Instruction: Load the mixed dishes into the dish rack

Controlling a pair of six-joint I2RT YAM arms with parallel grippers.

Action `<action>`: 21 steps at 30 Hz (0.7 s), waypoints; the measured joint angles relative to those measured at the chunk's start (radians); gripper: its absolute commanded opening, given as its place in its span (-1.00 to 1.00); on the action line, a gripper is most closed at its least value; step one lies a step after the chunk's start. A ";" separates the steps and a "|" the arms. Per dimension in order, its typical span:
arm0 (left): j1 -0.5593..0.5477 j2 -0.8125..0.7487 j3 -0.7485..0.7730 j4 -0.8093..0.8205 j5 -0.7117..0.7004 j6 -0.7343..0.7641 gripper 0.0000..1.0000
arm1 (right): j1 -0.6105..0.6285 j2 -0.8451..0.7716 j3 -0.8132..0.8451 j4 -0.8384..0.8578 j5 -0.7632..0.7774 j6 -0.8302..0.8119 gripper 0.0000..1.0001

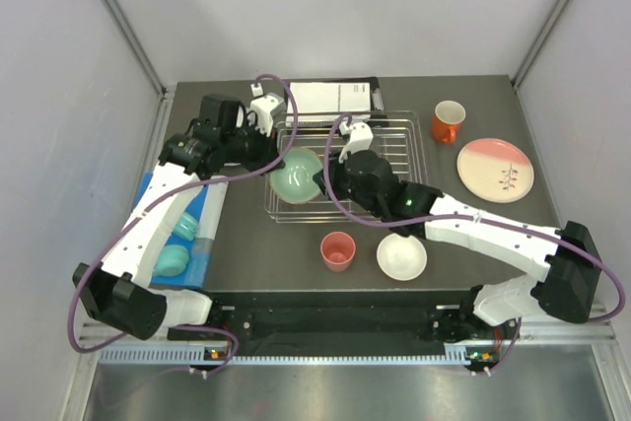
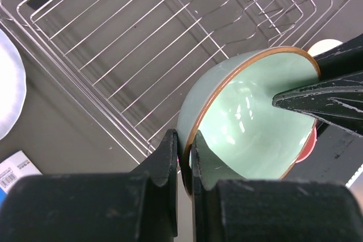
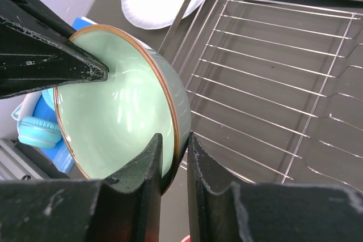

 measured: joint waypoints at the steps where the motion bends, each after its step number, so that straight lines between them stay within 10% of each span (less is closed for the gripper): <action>1: 0.000 0.000 -0.001 0.003 0.003 -0.002 -0.65 | 0.000 0.001 0.003 -0.005 0.003 0.000 -1.00; 3: 0.002 0.000 -0.002 0.008 0.010 -0.018 -0.21 | 0.000 0.005 0.015 -0.022 0.013 -0.004 -1.00; 4: 0.003 0.000 -0.002 0.009 0.016 -0.023 0.58 | 0.000 0.008 0.021 -0.033 0.021 -0.011 -1.00; 5: 0.003 0.000 -0.002 0.014 0.045 -0.051 0.87 | 0.000 0.012 0.026 -0.047 0.031 -0.019 -0.99; 21: 0.004 0.010 0.142 0.036 0.124 -0.127 0.98 | 0.011 0.053 0.051 -0.174 0.154 -0.149 -1.00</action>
